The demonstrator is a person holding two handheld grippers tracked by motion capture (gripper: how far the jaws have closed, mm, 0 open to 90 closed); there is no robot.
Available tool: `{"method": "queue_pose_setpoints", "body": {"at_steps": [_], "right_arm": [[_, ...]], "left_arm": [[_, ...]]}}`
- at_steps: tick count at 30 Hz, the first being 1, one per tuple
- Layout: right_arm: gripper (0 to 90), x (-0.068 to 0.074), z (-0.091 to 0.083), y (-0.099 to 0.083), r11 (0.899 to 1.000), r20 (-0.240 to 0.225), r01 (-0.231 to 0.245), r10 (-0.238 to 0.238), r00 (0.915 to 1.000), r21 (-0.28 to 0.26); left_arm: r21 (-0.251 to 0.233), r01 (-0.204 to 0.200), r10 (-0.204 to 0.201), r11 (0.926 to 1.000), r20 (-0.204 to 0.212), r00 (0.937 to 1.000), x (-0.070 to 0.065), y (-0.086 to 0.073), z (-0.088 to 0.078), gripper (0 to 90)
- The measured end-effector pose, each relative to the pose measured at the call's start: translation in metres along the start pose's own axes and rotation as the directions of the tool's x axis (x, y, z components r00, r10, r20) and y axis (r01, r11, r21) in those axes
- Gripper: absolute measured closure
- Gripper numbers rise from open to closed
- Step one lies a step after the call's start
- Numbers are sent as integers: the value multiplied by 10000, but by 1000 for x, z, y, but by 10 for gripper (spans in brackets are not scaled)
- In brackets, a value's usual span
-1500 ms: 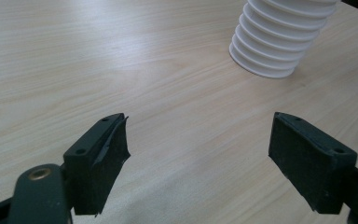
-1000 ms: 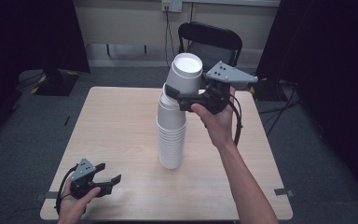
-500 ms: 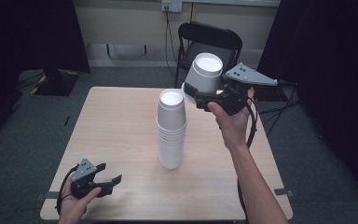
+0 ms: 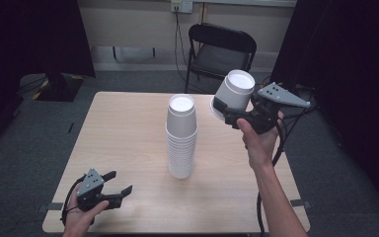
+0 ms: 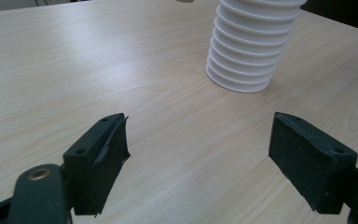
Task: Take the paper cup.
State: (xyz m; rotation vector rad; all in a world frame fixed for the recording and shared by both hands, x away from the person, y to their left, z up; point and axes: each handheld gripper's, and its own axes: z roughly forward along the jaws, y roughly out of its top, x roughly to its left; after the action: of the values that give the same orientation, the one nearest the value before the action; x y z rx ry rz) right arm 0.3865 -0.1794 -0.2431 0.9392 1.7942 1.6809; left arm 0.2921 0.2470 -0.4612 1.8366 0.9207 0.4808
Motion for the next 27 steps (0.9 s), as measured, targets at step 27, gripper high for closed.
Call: {"method": "queue_pose_setpoints", "body": {"at_steps": [27], "right_arm": [[154,3,-29,-85,9870,-394,-723,787,9961,1438]], "left_arm": [[-316,-742,756,9967,461,9961,-33,26,9,205]]}}
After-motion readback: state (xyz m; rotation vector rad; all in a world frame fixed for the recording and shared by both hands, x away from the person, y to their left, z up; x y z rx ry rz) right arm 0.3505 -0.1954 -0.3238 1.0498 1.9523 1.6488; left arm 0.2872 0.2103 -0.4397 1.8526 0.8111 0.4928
